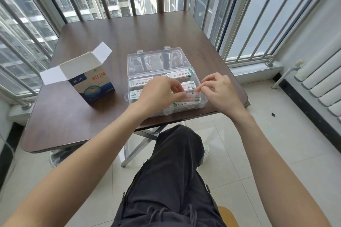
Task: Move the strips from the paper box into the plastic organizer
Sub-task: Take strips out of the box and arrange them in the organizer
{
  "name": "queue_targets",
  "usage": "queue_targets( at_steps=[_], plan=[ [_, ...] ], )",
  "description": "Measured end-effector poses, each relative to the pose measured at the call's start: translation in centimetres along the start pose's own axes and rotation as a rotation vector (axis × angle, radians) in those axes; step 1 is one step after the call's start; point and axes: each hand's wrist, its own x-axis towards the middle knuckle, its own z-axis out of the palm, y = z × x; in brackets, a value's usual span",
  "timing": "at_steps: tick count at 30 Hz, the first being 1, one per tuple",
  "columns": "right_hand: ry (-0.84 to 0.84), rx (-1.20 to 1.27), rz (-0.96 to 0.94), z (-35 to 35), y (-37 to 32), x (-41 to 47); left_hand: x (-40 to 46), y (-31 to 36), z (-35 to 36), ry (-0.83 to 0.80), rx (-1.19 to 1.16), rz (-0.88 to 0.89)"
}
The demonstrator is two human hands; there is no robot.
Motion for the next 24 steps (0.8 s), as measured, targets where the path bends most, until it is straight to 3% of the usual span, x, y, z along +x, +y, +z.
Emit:
queue_targets(
  at_steps=[4, 9, 13, 17, 24],
  plan=[
    [-0.023, -0.118, -0.068, -0.1, 0.2, -0.2, 0.0, 0.0, 0.2, 0.059, 0.118, 0.082],
    [-0.086, -0.093, -0.065, -0.2, -0.2, -0.1, -0.4, -0.8, 0.1, 0.09, 0.2, 0.118],
    [0.043, -0.197, -0.099, -0.1, 0.3, -0.5, -0.3, -1.0, 0.1, 0.058, 0.246, 0.12],
    [0.069, -0.333, -0.166, 0.3, 0.0, -1.3, -0.2, -0.9, 0.4, 0.055, 0.303, 0.146],
    [0.133, -0.366, -0.159, 0.8, -0.7, -1.4, -0.3, -0.9, 1.2, 0.124, 0.349, 0.187]
  ],
)
